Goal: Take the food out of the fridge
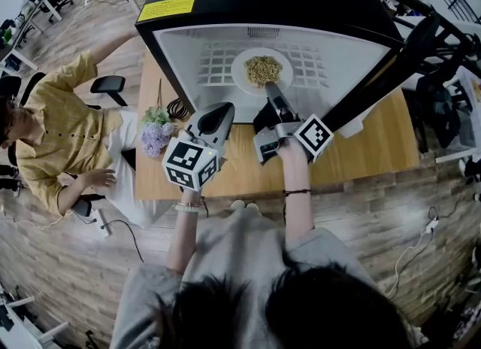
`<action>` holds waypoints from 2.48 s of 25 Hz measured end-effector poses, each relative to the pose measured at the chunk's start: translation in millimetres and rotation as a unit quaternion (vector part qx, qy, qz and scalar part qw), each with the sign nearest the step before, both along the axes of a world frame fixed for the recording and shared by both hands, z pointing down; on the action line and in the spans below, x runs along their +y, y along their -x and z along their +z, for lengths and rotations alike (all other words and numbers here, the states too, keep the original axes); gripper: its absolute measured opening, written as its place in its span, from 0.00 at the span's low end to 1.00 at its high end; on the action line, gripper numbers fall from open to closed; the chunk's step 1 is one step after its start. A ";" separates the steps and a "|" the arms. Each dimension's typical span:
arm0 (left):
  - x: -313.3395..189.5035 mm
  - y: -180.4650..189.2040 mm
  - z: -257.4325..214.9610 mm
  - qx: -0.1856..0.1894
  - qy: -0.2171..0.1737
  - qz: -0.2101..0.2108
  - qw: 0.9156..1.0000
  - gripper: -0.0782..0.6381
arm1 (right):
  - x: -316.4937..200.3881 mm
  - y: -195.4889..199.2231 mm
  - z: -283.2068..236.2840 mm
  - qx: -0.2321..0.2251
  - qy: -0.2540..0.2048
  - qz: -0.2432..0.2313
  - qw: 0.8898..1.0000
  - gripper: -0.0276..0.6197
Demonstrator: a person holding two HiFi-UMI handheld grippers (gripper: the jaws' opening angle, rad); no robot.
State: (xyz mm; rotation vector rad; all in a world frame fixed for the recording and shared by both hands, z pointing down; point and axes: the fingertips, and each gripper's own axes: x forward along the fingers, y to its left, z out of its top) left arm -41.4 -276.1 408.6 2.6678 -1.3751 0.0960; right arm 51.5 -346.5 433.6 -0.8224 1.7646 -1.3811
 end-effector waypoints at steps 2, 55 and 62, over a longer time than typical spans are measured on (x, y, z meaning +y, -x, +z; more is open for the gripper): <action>0.4 0.8 -0.2 0.000 0.000 -0.002 1.000 0.12 | 0.1 0.0 0.3 -0.003 0.002 0.000 1.000 0.18; 60.8 -19.9 -15.4 0.019 -0.009 0.073 0.997 0.12 | 88.5 -31.7 -34.9 -0.111 -0.041 -0.091 0.989 0.18; 66.8 -24.4 -14.7 0.024 -0.008 0.075 0.997 0.12 | 104.4 -35.5 -32.5 -0.116 -0.036 -0.097 0.988 0.18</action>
